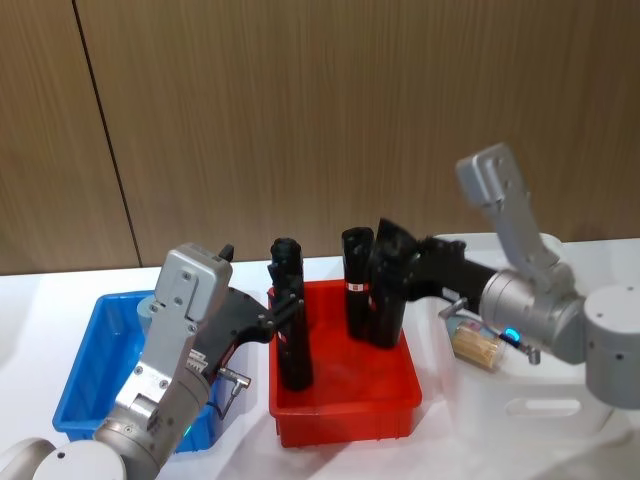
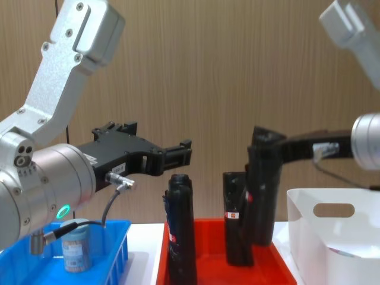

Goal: Pick the cotton swabs from the blue box and place them into the white box.

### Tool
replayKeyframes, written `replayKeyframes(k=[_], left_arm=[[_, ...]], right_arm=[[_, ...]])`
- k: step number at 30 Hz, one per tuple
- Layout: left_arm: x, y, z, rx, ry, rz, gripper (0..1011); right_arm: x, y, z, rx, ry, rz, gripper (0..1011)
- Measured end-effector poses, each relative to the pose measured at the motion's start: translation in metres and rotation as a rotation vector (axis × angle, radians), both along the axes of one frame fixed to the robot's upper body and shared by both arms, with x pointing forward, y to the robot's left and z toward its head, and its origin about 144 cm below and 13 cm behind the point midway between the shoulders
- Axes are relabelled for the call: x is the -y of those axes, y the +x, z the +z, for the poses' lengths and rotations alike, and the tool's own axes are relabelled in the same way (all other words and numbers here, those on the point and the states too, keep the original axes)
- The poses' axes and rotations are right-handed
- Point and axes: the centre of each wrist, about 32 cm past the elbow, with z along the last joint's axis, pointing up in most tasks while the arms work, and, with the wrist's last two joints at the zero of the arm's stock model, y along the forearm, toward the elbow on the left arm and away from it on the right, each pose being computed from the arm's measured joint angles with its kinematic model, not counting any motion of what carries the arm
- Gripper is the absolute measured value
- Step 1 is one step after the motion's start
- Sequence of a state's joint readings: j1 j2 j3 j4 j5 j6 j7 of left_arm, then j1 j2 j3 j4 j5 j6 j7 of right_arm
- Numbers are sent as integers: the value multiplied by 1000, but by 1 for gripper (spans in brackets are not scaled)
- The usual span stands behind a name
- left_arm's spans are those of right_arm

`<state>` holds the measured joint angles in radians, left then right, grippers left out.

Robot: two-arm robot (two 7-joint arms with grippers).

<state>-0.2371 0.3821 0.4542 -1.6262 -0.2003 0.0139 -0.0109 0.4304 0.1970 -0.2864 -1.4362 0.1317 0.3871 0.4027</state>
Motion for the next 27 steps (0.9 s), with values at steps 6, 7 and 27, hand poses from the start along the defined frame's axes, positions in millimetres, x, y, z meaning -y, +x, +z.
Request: replayKeyframes(k=[6,7,27], left_arm=[[0,0,0,0,0,0,1004],[0,0,0,0,0,0,1004],[0,0,0,0,0,0,1004]], right_arm=[[10,1,16,41,14,-21,509],[13,1,20,51,18,-27,509],[51,10,38,142,10,-145,509]])
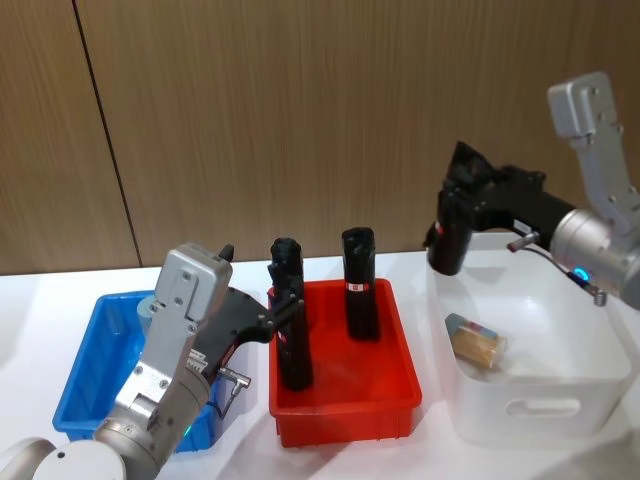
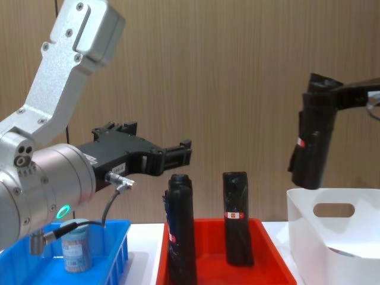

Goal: Pick the cotton swabs from the blue box and place them into the white box.

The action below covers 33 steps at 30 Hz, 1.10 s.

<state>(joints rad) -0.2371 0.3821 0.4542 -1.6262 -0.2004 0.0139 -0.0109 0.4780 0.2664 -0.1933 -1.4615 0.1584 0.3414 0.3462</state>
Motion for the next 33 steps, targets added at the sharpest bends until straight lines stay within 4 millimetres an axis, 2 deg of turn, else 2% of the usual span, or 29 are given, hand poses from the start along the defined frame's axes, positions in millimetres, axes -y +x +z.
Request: replayKeyframes(k=[22,33], left_arm=[[0,0,0,0,0,0,1004],[0,0,0,0,0,0,1004]], right_arm=[[32,18,-34,-60,-26,-119,516],[38,21,-44,-76,-30,-143,814]])
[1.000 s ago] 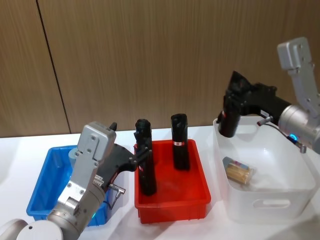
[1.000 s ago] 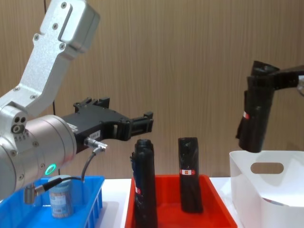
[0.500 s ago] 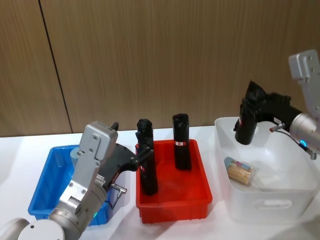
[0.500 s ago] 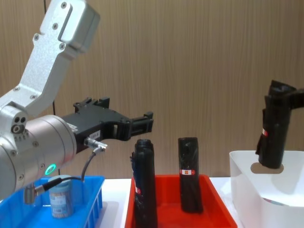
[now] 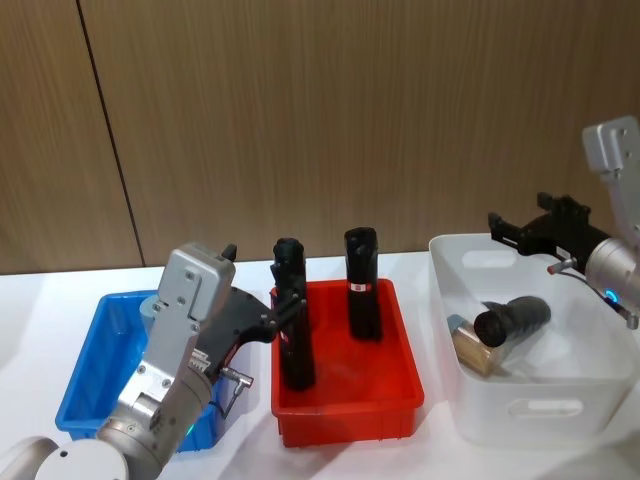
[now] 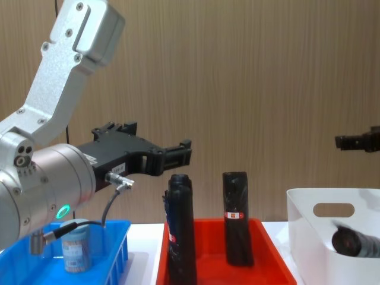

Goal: Pick the cotton swabs from the blue box and place them into the white box.

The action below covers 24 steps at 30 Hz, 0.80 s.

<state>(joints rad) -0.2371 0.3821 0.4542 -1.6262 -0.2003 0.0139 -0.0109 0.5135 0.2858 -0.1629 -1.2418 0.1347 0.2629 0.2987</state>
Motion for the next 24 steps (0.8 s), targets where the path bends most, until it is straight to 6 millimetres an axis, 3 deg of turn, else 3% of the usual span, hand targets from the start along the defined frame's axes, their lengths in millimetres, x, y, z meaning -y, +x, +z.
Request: replayKeyframes(k=[4,7,24], left_arm=[[0,0,0,0,0,0,1004],[0,0,0,0,0,0,1004],[0,0,0,0,0,0,1004]], right_arm=[[1,0,-2,-1,-2,-4,955],[2,0,-3,-2,-3,-6,998],[-1,-9,-11,11,-1,-6,1002]])
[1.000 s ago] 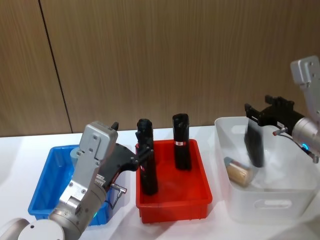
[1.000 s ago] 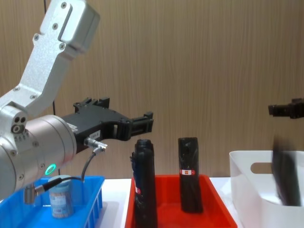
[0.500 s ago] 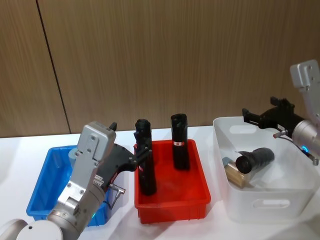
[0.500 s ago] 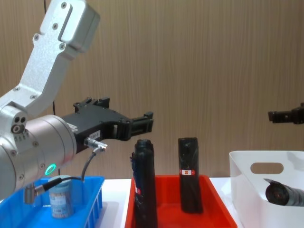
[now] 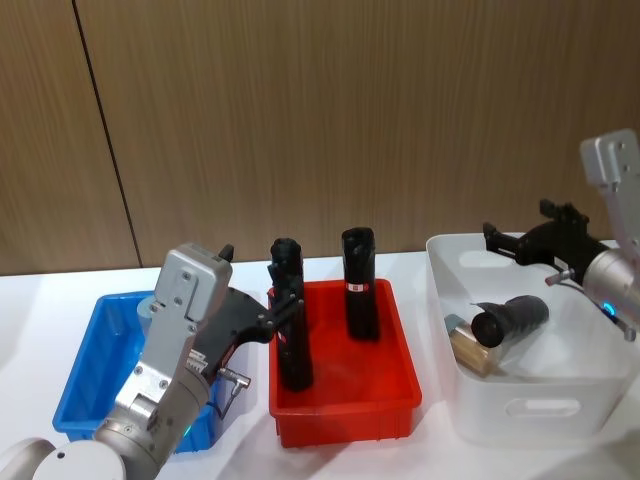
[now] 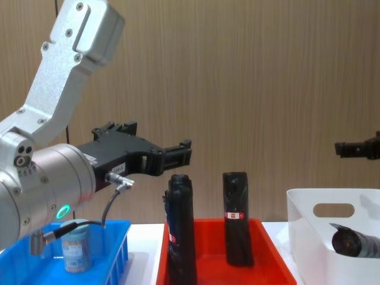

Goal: Pick the cotton swabs from the blue box and place them into the white box.

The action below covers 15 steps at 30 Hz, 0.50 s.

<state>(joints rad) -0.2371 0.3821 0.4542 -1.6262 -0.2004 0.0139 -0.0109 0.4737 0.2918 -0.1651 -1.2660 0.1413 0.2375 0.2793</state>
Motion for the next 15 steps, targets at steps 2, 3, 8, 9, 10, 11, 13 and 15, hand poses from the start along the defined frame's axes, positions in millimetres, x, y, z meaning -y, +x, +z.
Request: replayKeyframes(k=[2,3,8,9,10,11,13,15], left_arm=[[0,0,0,0,0,0,1004],[0,0,0,0,0,0,1004],[0,0,0,0,0,0,1004],[0,0,0,0,0,0,1004],[0,0,0,0,0,0,1004],[0,0,0,0,0,0,1004],[0,0,0,0,0,0,1004],[0,0,0,0,0,0,1004]], right_arm=[[-1,-3,-2,6,2,1,1002],[-2,-5,-3,8,3,2,1002],[-8,-18,-10,29,12,7,1002],[-9,-20,-11,32,14,8,1002],[-10,-22,-12,35,16,9,1002],[-11,-26,-14,40,18,9,1002],[-13,-30,-15,46,23,11,1002],[-16,-39,-19,58,31,15,1002]])
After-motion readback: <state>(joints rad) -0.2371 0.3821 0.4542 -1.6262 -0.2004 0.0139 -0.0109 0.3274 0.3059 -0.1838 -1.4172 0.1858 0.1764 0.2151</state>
